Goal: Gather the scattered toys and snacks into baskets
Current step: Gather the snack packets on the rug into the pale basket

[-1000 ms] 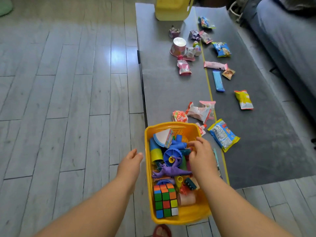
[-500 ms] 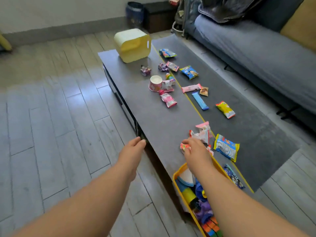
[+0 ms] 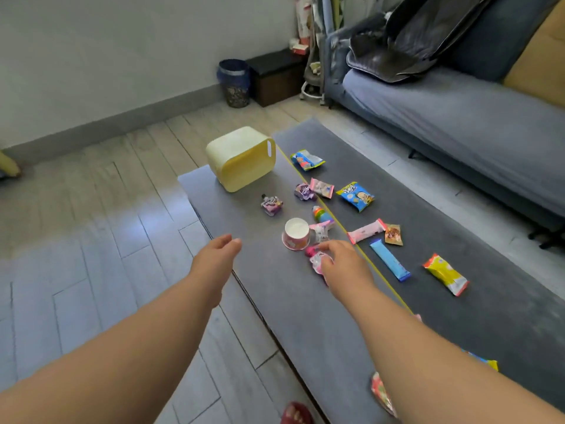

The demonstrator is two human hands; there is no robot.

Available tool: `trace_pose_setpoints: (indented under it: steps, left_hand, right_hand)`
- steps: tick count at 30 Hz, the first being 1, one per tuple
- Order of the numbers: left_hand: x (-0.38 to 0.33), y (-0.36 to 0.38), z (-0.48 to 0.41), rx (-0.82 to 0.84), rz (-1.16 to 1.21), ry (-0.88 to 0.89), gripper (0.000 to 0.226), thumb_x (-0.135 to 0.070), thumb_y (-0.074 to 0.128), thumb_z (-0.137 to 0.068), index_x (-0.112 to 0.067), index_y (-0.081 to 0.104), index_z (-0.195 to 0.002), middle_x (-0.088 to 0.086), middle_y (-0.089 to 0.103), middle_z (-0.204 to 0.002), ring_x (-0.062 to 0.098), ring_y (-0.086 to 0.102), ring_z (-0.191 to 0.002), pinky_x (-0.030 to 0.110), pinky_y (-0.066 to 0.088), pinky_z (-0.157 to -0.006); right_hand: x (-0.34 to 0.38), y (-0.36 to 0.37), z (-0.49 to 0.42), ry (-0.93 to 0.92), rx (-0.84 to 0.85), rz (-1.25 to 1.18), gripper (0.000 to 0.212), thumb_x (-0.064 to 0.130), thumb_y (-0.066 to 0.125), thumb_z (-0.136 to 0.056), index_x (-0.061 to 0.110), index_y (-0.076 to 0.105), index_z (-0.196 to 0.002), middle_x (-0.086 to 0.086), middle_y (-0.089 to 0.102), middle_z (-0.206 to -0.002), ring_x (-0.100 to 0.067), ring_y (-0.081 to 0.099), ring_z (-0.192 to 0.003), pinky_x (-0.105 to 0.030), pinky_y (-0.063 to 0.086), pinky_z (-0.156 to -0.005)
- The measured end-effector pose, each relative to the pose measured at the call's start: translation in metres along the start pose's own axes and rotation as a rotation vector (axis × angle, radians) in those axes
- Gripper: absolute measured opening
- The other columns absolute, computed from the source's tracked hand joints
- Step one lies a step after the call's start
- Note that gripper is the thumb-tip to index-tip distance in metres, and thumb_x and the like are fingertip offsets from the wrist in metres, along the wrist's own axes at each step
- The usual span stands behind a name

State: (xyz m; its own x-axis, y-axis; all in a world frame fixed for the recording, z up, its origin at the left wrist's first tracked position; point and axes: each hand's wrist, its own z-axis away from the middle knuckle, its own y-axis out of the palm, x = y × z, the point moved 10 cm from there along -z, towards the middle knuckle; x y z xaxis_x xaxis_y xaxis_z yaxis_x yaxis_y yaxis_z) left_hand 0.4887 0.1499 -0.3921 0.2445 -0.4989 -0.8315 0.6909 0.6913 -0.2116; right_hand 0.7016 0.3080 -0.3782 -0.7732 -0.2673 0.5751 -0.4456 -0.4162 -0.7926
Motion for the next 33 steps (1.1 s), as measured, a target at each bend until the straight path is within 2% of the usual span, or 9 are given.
trace_pose_setpoints:
  steps: [3, 7, 12, 17, 21, 28, 30, 33]
  left_hand:
    - [-0.051, -0.009, -0.050, -0.024, -0.127, 0.045, 0.050, -0.034, 0.057, -0.096, -0.023, 0.046, -0.144, 0.005, 0.045, -0.148, 0.029, 0.045, -0.132, 0.034, 0.036, -0.093]
    - [-0.114, -0.007, -0.126, -0.028, -0.487, 0.192, 0.057, -0.035, 0.055, -0.096, -0.022, 0.038, -0.149, 0.007, 0.039, -0.153, 0.030, 0.043, -0.135, 0.040, 0.040, -0.103]
    - [-0.173, 0.028, -0.257, 0.026, -0.998, 0.453, 0.067, -0.043, 0.056, -0.093, -0.020, 0.031, -0.151, 0.008, 0.020, -0.159, 0.028, 0.020, -0.145, 0.045, 0.033, -0.111]
    - [-0.189, 0.066, -0.371, 0.142, -1.351, 0.555, 0.073, -0.051, 0.055, -0.091, -0.027, 0.023, -0.153, 0.001, 0.007, -0.164, 0.029, -0.003, -0.150, 0.054, 0.026, -0.113]
    - [-0.190, 0.082, -0.429, 0.235, -1.470, 0.549, 0.079, -0.054, 0.053, -0.091, -0.030, 0.014, -0.155, 0.001, -0.005, -0.165, 0.027, -0.012, -0.150, 0.058, 0.019, -0.114]
    - [-0.165, 0.098, -0.485, 0.276, -1.531, 0.460, 0.095, -0.060, 0.059, -0.085, -0.036, -0.001, -0.154, 0.000, -0.015, -0.164, 0.027, -0.016, -0.149, 0.064, 0.018, -0.111]
    - [-0.152, 0.098, -0.494, 0.293, -1.519, 0.415, 0.094, -0.048, 0.062, -0.087, -0.039, -0.005, -0.153, -0.002, -0.017, -0.163, 0.026, -0.016, -0.149, 0.066, 0.017, -0.110]
    - [-0.148, 0.098, -0.500, 0.266, -1.473, 0.407, 0.089, -0.006, 0.045, -0.089, -0.042, -0.006, -0.152, -0.008, -0.020, -0.162, 0.025, -0.017, -0.149, 0.068, 0.011, -0.111]
  right_hand:
    - [0.034, -0.006, -0.052, -0.006, 0.003, -0.004, 0.031, 0.015, 0.045, -0.093, 0.025, 0.061, -0.118, 0.002, 0.052, -0.133, -0.020, 0.052, -0.116, -0.030, 0.042, -0.090]
    - [0.059, -0.002, -0.106, 0.015, 0.035, 0.004, 0.031, 0.016, 0.046, -0.093, 0.024, 0.060, -0.120, 0.003, 0.049, -0.136, -0.017, 0.049, -0.120, -0.026, 0.038, -0.093]
    - [0.072, 0.018, -0.191, 0.126, -0.001, 0.002, 0.031, 0.017, 0.048, -0.092, 0.026, 0.060, -0.120, 0.001, 0.051, -0.130, -0.018, 0.054, -0.113, -0.030, 0.042, -0.095]
    - [0.075, 0.043, -0.257, 0.292, -0.109, -0.054, 0.032, 0.016, 0.048, -0.092, 0.023, 0.060, -0.121, 0.000, 0.051, -0.129, -0.020, 0.053, -0.112, -0.028, 0.038, -0.091]
    - [0.079, 0.069, -0.294, 0.370, -0.136, -0.102, 0.033, 0.014, 0.046, -0.093, 0.023, 0.059, -0.122, 0.002, 0.050, -0.133, -0.018, 0.049, -0.120, -0.027, 0.036, -0.095]
    - [0.071, 0.101, -0.338, 0.412, -0.144, -0.127, 0.032, 0.015, 0.043, -0.095, 0.025, 0.058, -0.122, 0.004, 0.048, -0.134, -0.016, 0.049, -0.117, -0.023, 0.036, -0.086]
    - [0.066, 0.108, -0.345, 0.427, -0.157, -0.131, 0.031, 0.016, 0.044, -0.095, 0.025, 0.059, -0.121, 0.005, 0.048, -0.133, -0.015, 0.049, -0.117, -0.022, 0.035, -0.084]
    - [0.058, 0.114, -0.351, 0.428, -0.186, -0.149, 0.030, 0.016, 0.045, -0.095, 0.024, 0.060, -0.120, 0.004, 0.050, -0.131, -0.016, 0.050, -0.115, -0.023, 0.036, -0.084]
